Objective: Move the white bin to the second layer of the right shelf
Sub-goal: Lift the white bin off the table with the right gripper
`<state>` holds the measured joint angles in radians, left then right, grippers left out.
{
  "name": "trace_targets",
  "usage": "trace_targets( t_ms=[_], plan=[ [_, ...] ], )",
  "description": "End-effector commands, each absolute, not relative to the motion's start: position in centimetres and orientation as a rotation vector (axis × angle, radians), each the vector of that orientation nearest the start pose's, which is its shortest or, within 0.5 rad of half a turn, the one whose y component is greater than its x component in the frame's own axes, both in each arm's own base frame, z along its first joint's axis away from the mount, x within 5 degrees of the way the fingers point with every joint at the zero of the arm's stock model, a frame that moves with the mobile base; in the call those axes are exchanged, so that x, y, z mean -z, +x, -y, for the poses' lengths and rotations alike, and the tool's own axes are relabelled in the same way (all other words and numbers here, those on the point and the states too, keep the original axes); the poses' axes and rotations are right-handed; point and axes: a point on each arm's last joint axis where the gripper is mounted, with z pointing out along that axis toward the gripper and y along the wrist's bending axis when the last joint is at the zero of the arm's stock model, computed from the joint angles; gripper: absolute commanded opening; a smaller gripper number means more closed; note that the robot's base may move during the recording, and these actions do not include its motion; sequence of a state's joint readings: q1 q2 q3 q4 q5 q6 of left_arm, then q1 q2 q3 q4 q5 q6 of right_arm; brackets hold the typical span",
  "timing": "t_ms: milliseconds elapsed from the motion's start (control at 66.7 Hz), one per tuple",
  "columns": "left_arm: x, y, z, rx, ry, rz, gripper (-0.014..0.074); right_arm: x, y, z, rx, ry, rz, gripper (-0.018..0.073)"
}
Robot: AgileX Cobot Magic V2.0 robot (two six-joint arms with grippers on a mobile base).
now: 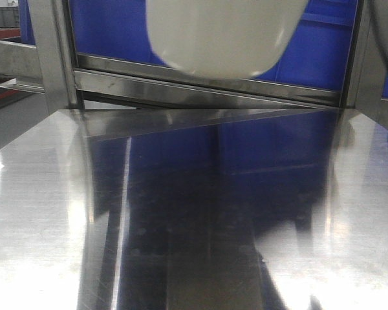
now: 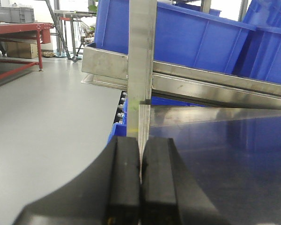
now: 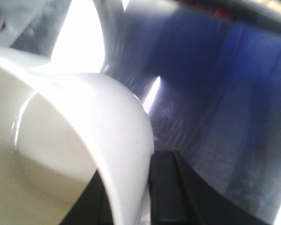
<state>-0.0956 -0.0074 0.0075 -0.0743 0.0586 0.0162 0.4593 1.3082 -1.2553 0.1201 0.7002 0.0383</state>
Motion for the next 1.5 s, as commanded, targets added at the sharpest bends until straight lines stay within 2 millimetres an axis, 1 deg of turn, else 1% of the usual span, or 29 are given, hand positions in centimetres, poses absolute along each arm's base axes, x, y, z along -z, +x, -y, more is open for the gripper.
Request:
trace_targets(
  t_ms=[0,30,75,105,135,150,180,195,225,315,405,495,615,1484],
  plan=[
    [-20.1,5.7,0.6,0.142,0.016,-1.491,0.0085,-40.5,23.0,-11.8,-0.427,-0.364,-2.008,0.0055],
    [-20.1,5.7,0.6,0.142,0.016,-1.491,0.0085,-40.6,22.2,-11.4,-0.433,-0.353,-1.968,0.0055],
    [-20.1,5.7,0.6,0.142,0.016,-1.491,0.0085,-40.0,21.3,-10.9,-0.435,-0.346,-1.946,0.0055],
    [-20.1,5.7,0.6,0.142,0.016,-1.491,0.0085,-40.0,20.4,-10.4,-0.44,-0.337,-1.909,0.0055],
    [-20.1,5.7,0.6,0.142,0.016,-1.491,0.0085,-39.6,19.7,-10.1,-0.442,-0.331,-1.892,0.0055],
    [-20.1,5.7,0.6,0.142,0.016,-1.491,0.0085,-39.1,19.4,-9.9,-0.441,-0.33,-1.892,0.0055],
    [-20.1,5.7,0.6,0.142,0.016,-1.491,0.0085,-38.7,18.7,-9.5,-0.443,-0.326,-1.877,0.0055],
    [-20.1,5.7,0.6,0.142,0.016,-1.491,0.0085,-38.8,18.3,-9.3,-0.445,-0.322,-1.861,0.0055],
    [-20.1,5.7,0.6,0.142,0.016,-1.491,0.0085,-38.1,17.6,-9.0,-0.445,-0.32,-1.856,0.0055],
    [-20.1,5.7,0.6,0.142,0.016,-1.491,0.0085,-37.1,15.5,-7.9,-0.45,-0.311,-1.819,0.0055],
    [-20.1,5.7,0.6,0.142,0.016,-1.491,0.0085,-35.8,14.2,-7.3,-0.449,-0.312,-1.824,0.0055],
    [-20.1,5.7,0.6,0.142,0.016,-1.491,0.0085,-35.0,13.3,-6.8,-0.45,-0.311,-1.822,0.0055],
    [-20.1,5.7,0.6,0.142,0.016,-1.491,0.0085,-34.7,12.8,-6.6,-0.45,-0.311,-1.818,0.0055],
    [-20.1,5.7,0.6,0.142,0.016,-1.491,0.0085,-34.7,12.8,-6.6,-0.45,-0.311,-1.818,0.0055]
  ],
)
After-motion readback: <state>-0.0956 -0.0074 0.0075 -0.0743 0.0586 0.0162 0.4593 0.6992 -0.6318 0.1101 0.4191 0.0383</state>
